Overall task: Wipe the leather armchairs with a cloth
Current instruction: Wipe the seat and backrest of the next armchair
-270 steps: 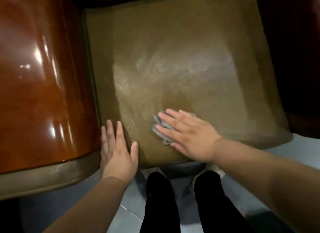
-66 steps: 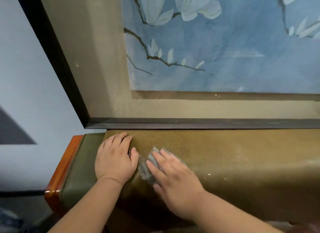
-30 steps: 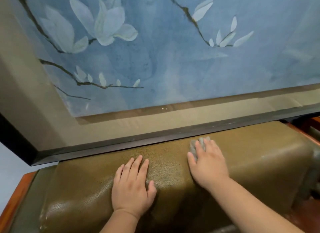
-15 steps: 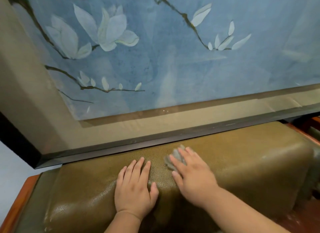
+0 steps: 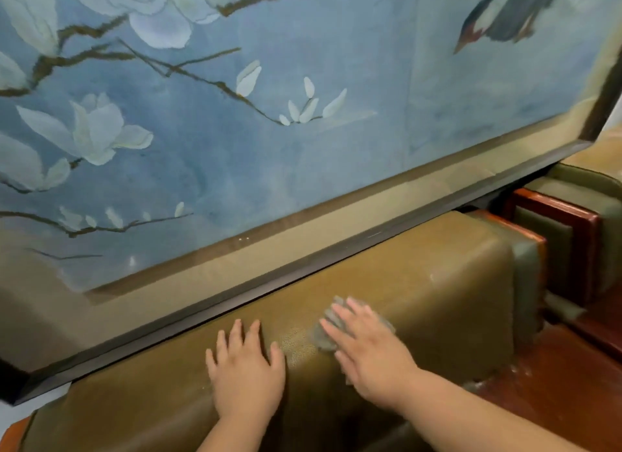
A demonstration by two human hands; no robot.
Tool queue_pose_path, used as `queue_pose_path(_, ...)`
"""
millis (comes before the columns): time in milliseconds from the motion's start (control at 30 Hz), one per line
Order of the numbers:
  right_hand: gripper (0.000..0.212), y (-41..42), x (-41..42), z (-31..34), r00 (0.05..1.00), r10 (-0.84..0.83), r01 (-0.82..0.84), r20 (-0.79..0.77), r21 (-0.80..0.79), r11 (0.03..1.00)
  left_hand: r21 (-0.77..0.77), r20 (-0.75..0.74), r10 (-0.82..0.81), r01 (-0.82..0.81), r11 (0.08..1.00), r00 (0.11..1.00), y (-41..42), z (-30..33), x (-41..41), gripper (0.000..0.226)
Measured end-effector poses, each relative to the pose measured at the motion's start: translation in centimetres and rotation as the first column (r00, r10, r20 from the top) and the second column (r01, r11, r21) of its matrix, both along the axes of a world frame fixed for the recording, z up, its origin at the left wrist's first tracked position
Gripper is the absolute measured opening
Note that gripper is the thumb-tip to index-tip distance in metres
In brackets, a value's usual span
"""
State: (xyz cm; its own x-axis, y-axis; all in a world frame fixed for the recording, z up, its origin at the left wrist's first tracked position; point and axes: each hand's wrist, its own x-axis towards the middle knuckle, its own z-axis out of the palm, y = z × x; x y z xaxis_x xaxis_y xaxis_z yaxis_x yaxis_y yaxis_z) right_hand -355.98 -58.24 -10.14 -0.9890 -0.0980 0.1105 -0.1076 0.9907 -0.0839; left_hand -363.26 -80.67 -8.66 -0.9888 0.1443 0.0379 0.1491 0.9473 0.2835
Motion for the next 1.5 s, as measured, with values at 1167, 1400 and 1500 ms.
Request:
queue_pose_path(1167,0.064,21.7,-10.4,2.5,0.876,-0.457,0.477,0.153,-0.144,0.867,-0.16,-0.369,-0.364,0.327,0.931,0.855,16.9,-4.7,-2.9,0.07)
queue_pose_path(1400,0.059,14.5,-9.3,1.5,0.998,0.026,-0.018,0.058,-0.144,0.989,-0.142,-0.377,-0.359,0.33,0.933,0.854,16.9,-5.0,-3.1,0.068)
queue_pose_path(1500,0.067,21.9,-8.9,1.6,0.96,-0.271,0.275,0.069,-0.052,0.96,-0.141,-0.374,-0.364,0.336,0.931,0.853,16.7,-4.9,-3.1,0.069)
